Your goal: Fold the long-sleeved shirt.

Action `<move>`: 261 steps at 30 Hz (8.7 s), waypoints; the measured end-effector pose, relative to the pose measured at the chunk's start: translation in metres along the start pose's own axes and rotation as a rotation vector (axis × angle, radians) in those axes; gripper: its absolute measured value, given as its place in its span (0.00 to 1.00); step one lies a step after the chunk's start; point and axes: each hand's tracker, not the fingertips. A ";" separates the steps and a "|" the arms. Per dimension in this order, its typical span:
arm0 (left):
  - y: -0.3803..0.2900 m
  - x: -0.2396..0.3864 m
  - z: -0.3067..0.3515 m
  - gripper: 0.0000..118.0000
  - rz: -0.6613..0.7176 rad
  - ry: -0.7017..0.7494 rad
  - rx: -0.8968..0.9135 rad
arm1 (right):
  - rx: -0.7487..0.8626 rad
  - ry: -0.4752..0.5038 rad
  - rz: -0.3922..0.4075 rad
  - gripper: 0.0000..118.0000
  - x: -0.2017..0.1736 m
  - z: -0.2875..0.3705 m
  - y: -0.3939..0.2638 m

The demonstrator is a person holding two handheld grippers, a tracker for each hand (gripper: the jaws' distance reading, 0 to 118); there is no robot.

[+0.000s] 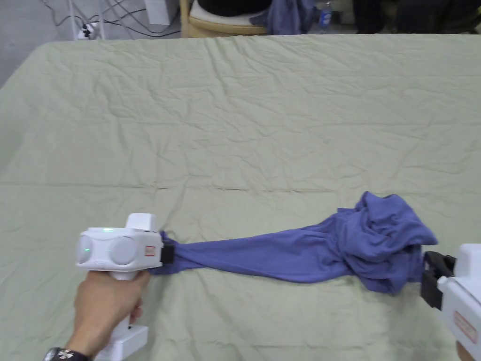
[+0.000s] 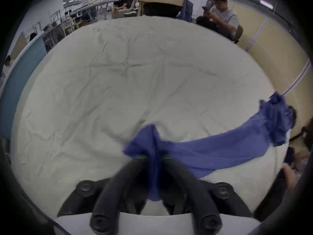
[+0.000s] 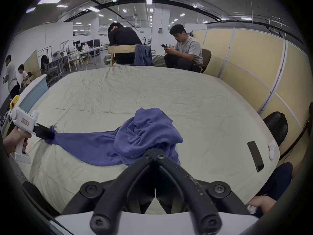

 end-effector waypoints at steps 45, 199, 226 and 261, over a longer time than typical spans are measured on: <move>0.050 0.030 0.218 0.07 -0.071 -0.040 0.402 | 0.145 0.437 0.063 0.13 0.059 0.033 0.148; -0.093 -0.019 0.208 0.60 0.076 0.122 0.307 | 0.066 0.245 0.124 0.61 0.000 0.062 0.006; -0.074 0.119 0.123 0.67 0.152 -0.149 0.091 | 0.105 0.339 0.080 0.02 -0.007 0.075 0.002; -0.023 0.138 -0.016 0.09 0.224 0.040 0.007 | -0.004 0.392 0.155 0.02 0.007 -0.065 0.066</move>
